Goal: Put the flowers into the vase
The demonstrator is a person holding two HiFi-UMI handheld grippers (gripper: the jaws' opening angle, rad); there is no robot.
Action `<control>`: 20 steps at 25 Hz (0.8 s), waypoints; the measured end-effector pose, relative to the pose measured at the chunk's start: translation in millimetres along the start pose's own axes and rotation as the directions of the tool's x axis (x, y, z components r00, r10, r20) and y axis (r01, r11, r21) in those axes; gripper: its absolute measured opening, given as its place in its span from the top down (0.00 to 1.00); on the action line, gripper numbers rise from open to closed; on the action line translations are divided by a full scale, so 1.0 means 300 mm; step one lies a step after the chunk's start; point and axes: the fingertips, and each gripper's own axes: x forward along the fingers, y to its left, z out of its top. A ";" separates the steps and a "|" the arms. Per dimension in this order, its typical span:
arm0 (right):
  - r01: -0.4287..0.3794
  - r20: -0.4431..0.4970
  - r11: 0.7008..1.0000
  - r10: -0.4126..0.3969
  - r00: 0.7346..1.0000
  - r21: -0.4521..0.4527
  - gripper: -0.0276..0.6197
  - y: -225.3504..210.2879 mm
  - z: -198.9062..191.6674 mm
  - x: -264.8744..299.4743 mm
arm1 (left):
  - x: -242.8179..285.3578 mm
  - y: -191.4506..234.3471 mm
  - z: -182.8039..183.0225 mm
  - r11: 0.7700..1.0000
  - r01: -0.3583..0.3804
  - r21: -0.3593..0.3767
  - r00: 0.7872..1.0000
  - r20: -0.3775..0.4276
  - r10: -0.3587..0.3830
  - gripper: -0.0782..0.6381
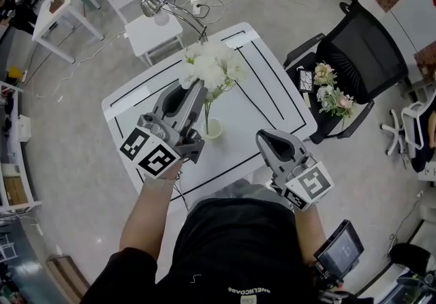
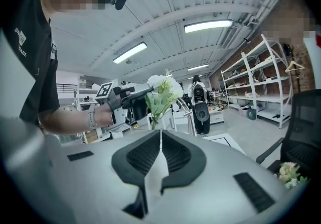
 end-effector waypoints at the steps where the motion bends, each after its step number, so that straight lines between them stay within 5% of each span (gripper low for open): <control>1: 0.000 -0.002 1.000 0.000 1.000 0.000 0.95 0.000 -0.002 0.002 | -0.011 0.002 -0.015 1.000 0.000 0.000 1.000 -0.001 0.000 0.81; 20: -0.022 -0.044 1.000 0.022 0.999 0.007 0.95 0.003 -0.041 0.047 | -0.189 0.003 -0.321 0.999 0.025 0.047 0.997 -0.074 -0.021 0.81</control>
